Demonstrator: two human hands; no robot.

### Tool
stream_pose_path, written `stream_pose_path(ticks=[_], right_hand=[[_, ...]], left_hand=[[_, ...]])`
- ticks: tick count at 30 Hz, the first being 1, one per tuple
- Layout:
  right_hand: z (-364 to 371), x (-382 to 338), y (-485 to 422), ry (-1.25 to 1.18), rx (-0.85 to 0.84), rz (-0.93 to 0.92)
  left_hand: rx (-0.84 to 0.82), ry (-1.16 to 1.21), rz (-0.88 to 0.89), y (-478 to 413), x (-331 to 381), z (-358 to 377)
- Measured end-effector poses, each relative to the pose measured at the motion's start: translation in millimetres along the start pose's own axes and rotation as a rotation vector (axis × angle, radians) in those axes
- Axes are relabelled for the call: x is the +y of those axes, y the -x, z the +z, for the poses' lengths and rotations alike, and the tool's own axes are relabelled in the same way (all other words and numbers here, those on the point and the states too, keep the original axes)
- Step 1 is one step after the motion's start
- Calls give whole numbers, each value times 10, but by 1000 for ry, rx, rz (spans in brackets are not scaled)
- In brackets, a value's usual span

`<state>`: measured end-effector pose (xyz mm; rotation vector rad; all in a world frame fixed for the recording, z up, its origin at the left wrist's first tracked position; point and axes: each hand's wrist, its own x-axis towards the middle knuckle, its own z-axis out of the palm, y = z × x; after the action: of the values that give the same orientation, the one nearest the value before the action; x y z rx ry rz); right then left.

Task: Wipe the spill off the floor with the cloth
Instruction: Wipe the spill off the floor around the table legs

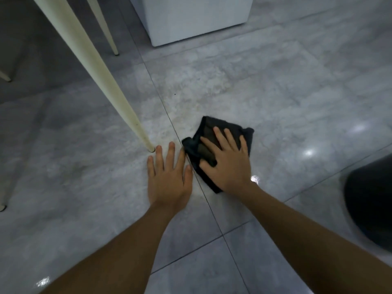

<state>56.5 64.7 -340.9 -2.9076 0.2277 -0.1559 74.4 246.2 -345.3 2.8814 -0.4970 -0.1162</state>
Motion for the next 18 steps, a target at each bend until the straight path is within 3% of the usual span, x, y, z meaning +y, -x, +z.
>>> stream_pose_path(ticks=[4,7,11,13,18], right_hand=[[-142,501,-217,28,-54,152],[-106,376,-581,-7,-67,326],[-95,164,-53,7,-36,82],[-132,360,372,-11,6,62],[-334,967,164,44,-38,494]], left_hand=[[6,8,-16,0,42,5],[-10,12,-32,-23,74,-13],[-35,13,-72,-127,134,-82],[-32,7,-99,-185,190,-115],[-43,-15,-92,-49,217,-24]])
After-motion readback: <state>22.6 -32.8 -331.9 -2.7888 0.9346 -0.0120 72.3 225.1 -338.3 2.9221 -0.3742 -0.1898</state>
